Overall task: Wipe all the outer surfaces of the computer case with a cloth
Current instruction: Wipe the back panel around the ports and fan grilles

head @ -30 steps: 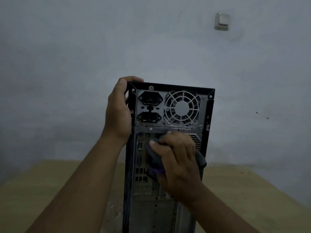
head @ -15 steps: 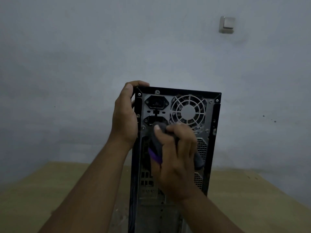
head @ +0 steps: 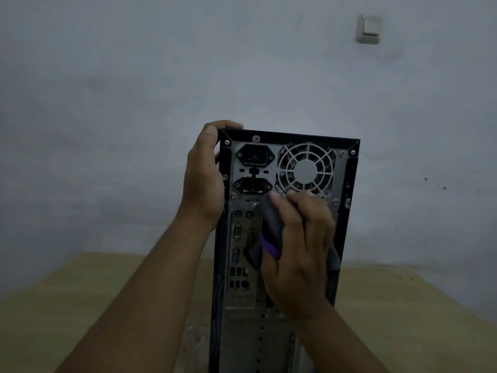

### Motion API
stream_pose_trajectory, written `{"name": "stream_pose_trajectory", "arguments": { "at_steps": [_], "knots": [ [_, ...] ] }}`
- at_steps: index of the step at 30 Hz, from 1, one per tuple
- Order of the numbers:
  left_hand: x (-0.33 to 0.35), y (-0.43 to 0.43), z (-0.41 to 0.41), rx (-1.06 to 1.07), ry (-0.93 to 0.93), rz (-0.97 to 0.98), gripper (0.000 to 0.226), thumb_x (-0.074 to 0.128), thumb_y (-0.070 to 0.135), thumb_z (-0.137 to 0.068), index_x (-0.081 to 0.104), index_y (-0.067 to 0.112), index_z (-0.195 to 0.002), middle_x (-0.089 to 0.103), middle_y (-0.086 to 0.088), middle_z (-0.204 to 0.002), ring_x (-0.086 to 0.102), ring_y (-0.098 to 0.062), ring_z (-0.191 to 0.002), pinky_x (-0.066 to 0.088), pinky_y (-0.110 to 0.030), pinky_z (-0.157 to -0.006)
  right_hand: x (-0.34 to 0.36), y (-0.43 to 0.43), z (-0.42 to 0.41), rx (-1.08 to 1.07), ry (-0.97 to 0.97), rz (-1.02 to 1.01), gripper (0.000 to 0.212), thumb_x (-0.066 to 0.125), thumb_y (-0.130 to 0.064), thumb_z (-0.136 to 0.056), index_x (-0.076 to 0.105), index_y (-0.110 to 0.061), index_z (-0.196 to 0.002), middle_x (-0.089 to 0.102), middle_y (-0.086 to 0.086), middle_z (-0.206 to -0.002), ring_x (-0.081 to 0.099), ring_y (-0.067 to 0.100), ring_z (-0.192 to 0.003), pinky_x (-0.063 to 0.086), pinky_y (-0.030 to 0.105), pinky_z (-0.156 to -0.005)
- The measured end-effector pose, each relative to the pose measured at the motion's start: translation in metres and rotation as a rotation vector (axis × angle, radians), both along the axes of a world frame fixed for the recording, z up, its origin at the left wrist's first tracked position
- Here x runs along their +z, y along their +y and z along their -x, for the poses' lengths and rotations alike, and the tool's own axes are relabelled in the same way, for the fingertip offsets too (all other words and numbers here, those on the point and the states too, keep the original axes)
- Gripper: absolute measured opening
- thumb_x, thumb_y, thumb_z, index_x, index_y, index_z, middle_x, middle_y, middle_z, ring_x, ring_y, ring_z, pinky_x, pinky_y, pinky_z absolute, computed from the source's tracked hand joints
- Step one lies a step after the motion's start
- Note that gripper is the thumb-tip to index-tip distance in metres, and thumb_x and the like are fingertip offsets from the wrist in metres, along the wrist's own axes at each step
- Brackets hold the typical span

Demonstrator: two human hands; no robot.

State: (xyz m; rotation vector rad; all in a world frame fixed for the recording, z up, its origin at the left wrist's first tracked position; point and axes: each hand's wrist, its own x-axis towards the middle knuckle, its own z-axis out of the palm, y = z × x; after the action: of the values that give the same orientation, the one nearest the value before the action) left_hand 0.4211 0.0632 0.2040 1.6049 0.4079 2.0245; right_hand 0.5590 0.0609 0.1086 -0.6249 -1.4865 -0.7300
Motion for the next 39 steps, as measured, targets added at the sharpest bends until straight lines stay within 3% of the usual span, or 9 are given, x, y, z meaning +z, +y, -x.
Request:
{"name": "stream_pose_trajectory", "arguments": {
  "at_steps": [6, 9, 13, 18, 21, 28, 31, 35, 39],
  "knots": [
    [0.0, -0.001, -0.001, 0.044, 0.015, -0.008, 0.04, 0.028, 0.036, -0.101, 0.062, 0.016, -0.106, 0.066, -0.011, -0.103, 0.065, -0.027, -0.094, 0.053, -0.046, -0.079, -0.036, 0.0, -0.022, -0.103, -0.442, -0.004, 0.048, 0.058, -0.016, -0.094, 0.051, -0.004, -0.14, 0.043, 0.013, -0.149, 0.028, 0.029, -0.147, 0.024, 0.046, -0.12],
    [0.0, -0.004, -0.003, 0.039, 0.016, -0.01, 0.04, 0.028, 0.034, -0.101, 0.061, 0.014, -0.107, 0.066, -0.011, -0.102, 0.066, -0.023, -0.092, 0.055, -0.039, -0.074, -0.028, -0.002, -0.027, -0.026, -0.483, 0.022, 0.046, 0.056, -0.014, -0.094, 0.053, -0.002, -0.138, 0.046, 0.015, -0.148, 0.031, 0.029, -0.146, 0.029, 0.048, -0.118],
    [0.001, -0.005, -0.003, 0.046, 0.013, -0.014, 0.04, 0.028, 0.034, -0.101, 0.061, 0.012, -0.107, 0.066, -0.01, -0.101, 0.066, -0.021, -0.091, 0.056, -0.035, -0.072, -0.003, -0.004, -0.029, 0.046, -0.425, 0.046, 0.047, 0.045, -0.013, -0.099, 0.043, -0.003, -0.145, 0.036, 0.018, -0.154, 0.026, 0.031, -0.148, 0.022, 0.048, -0.121],
    [0.0, -0.002, -0.002, 0.049, 0.026, -0.034, 0.038, 0.026, 0.03, -0.103, 0.06, 0.014, -0.107, 0.064, -0.007, -0.102, 0.066, -0.015, -0.091, 0.055, -0.028, -0.067, 0.022, 0.005, -0.031, 0.084, -0.029, 0.029, 0.052, 0.054, -0.001, -0.092, 0.042, 0.004, -0.142, 0.036, 0.023, -0.152, 0.024, 0.037, -0.148, 0.016, 0.053, -0.121],
    [0.0, 0.0, -0.002, 0.049, 0.025, -0.037, 0.037, 0.027, 0.03, -0.103, 0.06, 0.014, -0.108, 0.063, -0.011, -0.106, 0.066, -0.021, -0.094, 0.056, -0.033, -0.068, 0.011, 0.003, -0.021, 0.088, 0.099, 0.055, 0.047, 0.038, -0.016, -0.102, 0.037, 0.004, -0.144, 0.031, 0.022, -0.155, 0.021, 0.036, -0.149, 0.016, 0.051, -0.122],
    [0.001, -0.001, -0.003, 0.105, 0.043, -0.023, 0.036, 0.029, 0.031, -0.102, 0.059, 0.012, -0.111, 0.064, -0.012, -0.106, 0.066, -0.023, -0.095, 0.056, -0.035, -0.072, -0.031, -0.002, -0.031, 0.014, -0.109, 0.104, 0.052, 0.026, -0.035, -0.108, 0.032, 0.0, -0.147, 0.029, 0.023, -0.155, 0.023, 0.034, -0.149, 0.02, 0.049, -0.121],
    [0.001, -0.003, -0.004, 0.151, 0.042, -0.019, 0.036, 0.031, 0.03, -0.101, 0.058, 0.01, -0.111, 0.064, -0.011, -0.104, 0.066, -0.02, -0.093, 0.056, -0.033, -0.071, -0.024, -0.003, -0.038, 0.028, -0.17, 0.115, 0.048, 0.028, -0.026, -0.108, 0.035, 0.0, -0.147, 0.028, 0.021, -0.157, 0.022, 0.033, -0.149, 0.018, 0.049, -0.122],
    [0.002, -0.005, -0.006, 0.206, 0.05, -0.031, 0.037, 0.032, 0.03, -0.1, 0.058, 0.007, -0.111, 0.064, -0.008, -0.102, 0.066, -0.017, -0.09, 0.055, -0.03, -0.07, 0.02, -0.005, -0.033, 0.08, -0.045, 0.11, 0.063, 0.045, -0.002, -0.085, 0.035, 0.004, -0.147, 0.026, 0.022, -0.158, 0.016, 0.033, -0.151, 0.011, 0.049, -0.123],
    [0.003, -0.005, -0.007, 0.225, 0.05, -0.032, 0.038, 0.031, 0.029, -0.1, 0.058, 0.005, -0.112, 0.064, -0.007, -0.1, 0.066, -0.014, -0.088, 0.054, -0.026, -0.067, 0.061, -0.004, -0.013, 0.109, 0.121, 0.091, 0.056, 0.041, -0.012, -0.095, 0.034, 0.006, -0.147, 0.024, 0.021, -0.159, 0.011, 0.032, -0.151, 0.011, 0.047, -0.124]
  ]
}}
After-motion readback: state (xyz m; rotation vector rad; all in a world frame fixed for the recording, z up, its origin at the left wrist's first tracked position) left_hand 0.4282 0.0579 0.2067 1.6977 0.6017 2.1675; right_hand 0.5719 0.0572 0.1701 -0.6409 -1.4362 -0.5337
